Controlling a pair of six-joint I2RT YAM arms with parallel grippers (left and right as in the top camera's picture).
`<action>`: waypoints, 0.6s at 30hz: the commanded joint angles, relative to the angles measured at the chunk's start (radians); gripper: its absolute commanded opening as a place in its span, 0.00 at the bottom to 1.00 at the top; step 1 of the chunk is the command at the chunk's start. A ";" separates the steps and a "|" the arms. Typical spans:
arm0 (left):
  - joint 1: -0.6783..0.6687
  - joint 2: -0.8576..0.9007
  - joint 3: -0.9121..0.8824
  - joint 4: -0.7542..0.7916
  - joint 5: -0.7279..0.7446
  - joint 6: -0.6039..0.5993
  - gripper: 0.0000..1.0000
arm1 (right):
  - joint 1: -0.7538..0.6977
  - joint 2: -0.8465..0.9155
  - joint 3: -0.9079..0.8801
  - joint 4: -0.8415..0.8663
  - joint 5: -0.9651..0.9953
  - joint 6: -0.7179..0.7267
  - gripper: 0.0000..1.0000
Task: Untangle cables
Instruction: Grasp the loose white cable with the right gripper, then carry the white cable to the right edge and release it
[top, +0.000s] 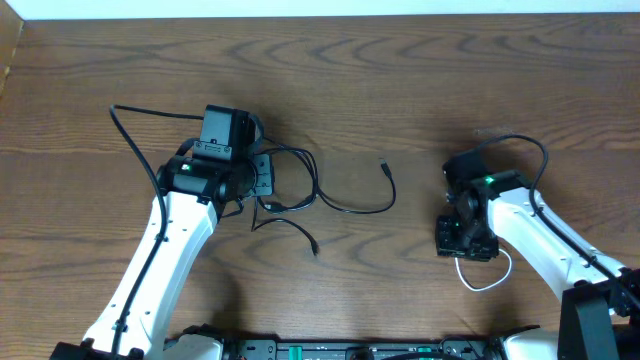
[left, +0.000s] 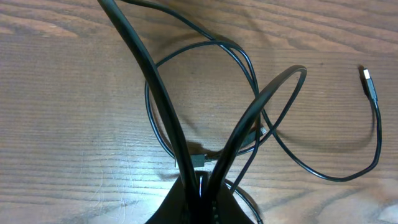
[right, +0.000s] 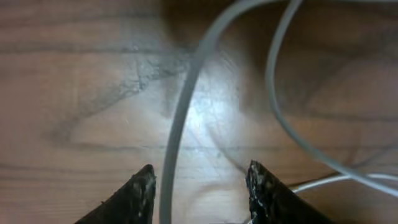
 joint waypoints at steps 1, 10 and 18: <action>0.005 -0.008 0.018 -0.003 -0.001 -0.009 0.08 | 0.008 -0.004 -0.005 -0.017 -0.007 0.048 0.34; 0.005 -0.008 0.018 -0.003 -0.001 -0.009 0.08 | 0.006 -0.005 0.056 0.018 -0.006 0.008 0.01; 0.005 -0.008 0.018 -0.007 -0.001 -0.009 0.08 | -0.087 -0.005 0.454 -0.122 0.146 -0.060 0.01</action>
